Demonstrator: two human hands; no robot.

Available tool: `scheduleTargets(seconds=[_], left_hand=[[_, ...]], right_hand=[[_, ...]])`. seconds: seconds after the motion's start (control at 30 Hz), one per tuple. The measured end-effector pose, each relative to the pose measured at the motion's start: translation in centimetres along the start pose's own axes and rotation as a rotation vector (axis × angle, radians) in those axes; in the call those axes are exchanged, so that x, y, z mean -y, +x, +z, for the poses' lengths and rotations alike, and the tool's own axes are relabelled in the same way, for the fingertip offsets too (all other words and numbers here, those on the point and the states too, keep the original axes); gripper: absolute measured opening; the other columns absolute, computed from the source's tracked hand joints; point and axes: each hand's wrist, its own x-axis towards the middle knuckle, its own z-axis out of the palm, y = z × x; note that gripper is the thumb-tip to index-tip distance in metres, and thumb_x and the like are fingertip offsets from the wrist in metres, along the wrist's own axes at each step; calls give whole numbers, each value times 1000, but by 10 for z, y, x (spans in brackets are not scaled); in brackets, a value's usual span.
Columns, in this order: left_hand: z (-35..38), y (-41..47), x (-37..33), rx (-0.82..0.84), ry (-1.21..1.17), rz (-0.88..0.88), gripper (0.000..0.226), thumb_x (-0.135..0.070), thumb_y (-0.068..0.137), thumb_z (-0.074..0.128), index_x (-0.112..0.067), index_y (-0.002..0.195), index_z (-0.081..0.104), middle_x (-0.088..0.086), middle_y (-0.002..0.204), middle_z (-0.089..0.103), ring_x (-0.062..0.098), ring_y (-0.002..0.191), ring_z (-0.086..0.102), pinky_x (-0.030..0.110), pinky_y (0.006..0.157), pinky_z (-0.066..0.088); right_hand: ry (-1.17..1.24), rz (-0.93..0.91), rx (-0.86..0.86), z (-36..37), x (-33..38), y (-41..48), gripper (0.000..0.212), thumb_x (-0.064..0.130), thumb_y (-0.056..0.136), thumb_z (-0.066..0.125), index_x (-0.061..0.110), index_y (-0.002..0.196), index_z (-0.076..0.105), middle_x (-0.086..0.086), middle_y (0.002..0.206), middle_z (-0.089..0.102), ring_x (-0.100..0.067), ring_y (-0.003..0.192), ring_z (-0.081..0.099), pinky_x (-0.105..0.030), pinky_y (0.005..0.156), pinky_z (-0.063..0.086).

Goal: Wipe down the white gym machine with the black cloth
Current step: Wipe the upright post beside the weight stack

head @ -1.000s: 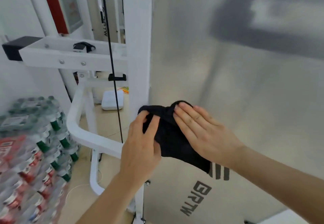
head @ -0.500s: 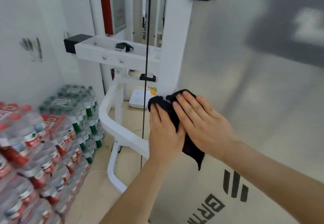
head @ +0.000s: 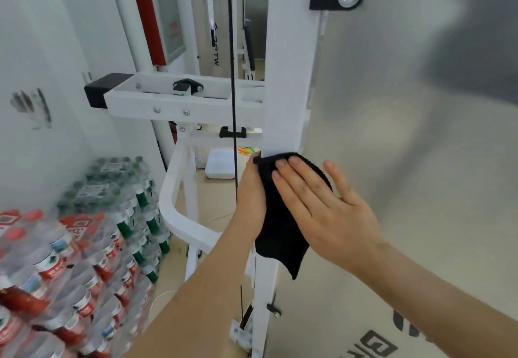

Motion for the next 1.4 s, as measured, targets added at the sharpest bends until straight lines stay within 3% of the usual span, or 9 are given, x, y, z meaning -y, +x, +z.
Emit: scheduleTargets(seconds=[0.1,0.27,0.47,0.67,0.83,0.93,1.03,1.27,1.4], left_hand=[[-18,16,42,5,-46,-110,36,-30,105,36,-8,117,62,-2,94,73,16,98,66,23,89,51],[-36,-5,67,-53,235,-322,38,-20,105,33,-5,86,62,1,78,57,23,90,55,22,77,44],[-41,-20,31,144,285,239,39,-48,101,37,-28,130,54,-7,128,60,4,119,55,24,100,43],[-50,-34,75,277,332,191,40,-49,96,28,-48,136,34,-37,129,45,-23,118,42,0,92,34],[-70,-41,108,292,396,134,44,-41,100,41,-35,144,38,-23,131,55,-3,123,51,9,94,43],[-62,-44,90,205,526,350,50,-40,101,43,-36,150,30,-23,143,47,-4,132,43,23,110,37],[-43,-35,75,146,564,573,62,-43,99,40,-37,153,10,-29,152,25,-12,139,25,10,112,23],[-76,-19,179,79,510,640,43,-63,92,36,-54,134,33,-31,121,57,-4,114,56,35,97,50],[-87,-9,203,110,581,827,56,-52,98,38,-34,150,25,-23,144,45,-3,132,42,31,111,39]], right_hand=[[-30,-37,70,10,16,-9,51,16,102,28,2,151,33,-14,158,28,-26,147,25,-46,121,14],[19,-218,208,21,28,-41,48,14,105,26,2,150,36,-13,158,30,-26,148,25,-44,121,16],[109,15,106,2,22,-36,44,8,105,26,5,143,49,-9,151,43,-25,143,36,-38,120,22],[26,109,130,4,23,-78,47,5,103,25,8,142,50,-6,150,44,-22,143,36,-38,122,16],[64,109,181,11,43,-99,47,6,103,21,11,143,47,-5,150,45,-20,142,35,-39,121,15],[147,139,127,10,42,-96,47,4,103,21,14,142,45,-5,147,48,-20,140,38,-38,118,20],[132,160,13,19,45,-98,49,1,100,32,18,143,47,-6,149,47,-22,141,40,-37,118,23],[2,273,-196,61,88,-112,41,7,102,35,13,127,67,-8,140,56,-26,135,48,-44,112,34],[-55,357,-247,83,118,-125,42,9,96,39,10,130,64,-9,142,54,-26,139,44,-47,115,32]])
